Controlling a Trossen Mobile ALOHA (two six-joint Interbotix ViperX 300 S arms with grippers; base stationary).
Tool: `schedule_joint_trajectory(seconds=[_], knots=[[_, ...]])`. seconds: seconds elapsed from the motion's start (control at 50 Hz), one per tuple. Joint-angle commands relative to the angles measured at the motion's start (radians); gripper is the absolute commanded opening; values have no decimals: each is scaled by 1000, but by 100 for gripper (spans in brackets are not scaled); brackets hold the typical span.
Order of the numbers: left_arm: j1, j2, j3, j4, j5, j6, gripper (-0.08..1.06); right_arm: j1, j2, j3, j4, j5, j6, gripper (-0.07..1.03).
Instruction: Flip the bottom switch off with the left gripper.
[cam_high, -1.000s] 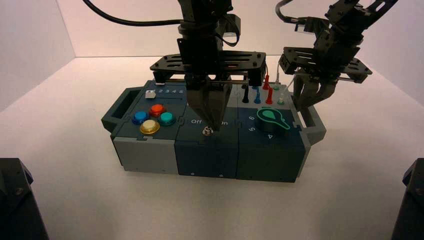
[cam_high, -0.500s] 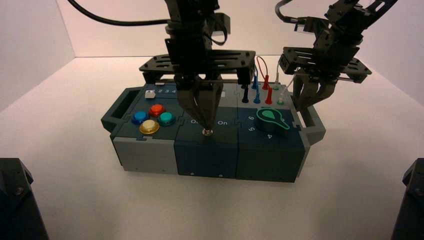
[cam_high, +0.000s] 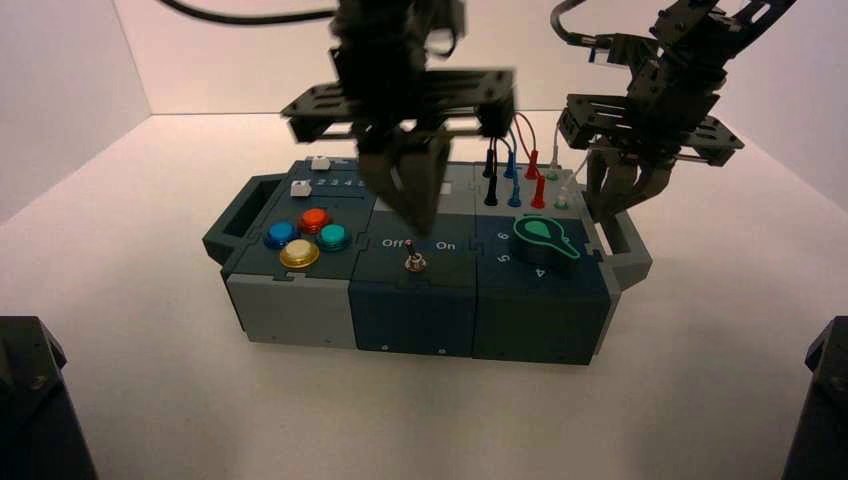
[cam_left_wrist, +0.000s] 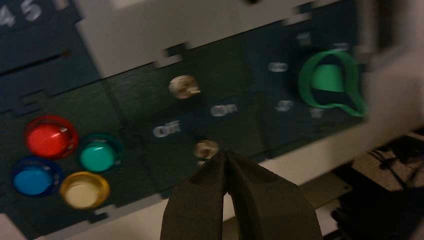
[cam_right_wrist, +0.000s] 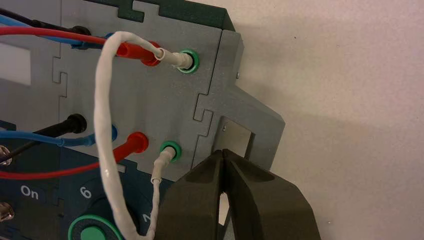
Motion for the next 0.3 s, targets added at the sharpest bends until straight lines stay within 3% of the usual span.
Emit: schedule_joint_trajectory(seconds=[0.02,0.3], knots=[[-28,-57,-25,3,-9,-6,-3,3,23,0,-11,-15,-28,-2],[-23,-80,0,26,-8,-8,-3,3,25,0,-11,-15,-29,-2]])
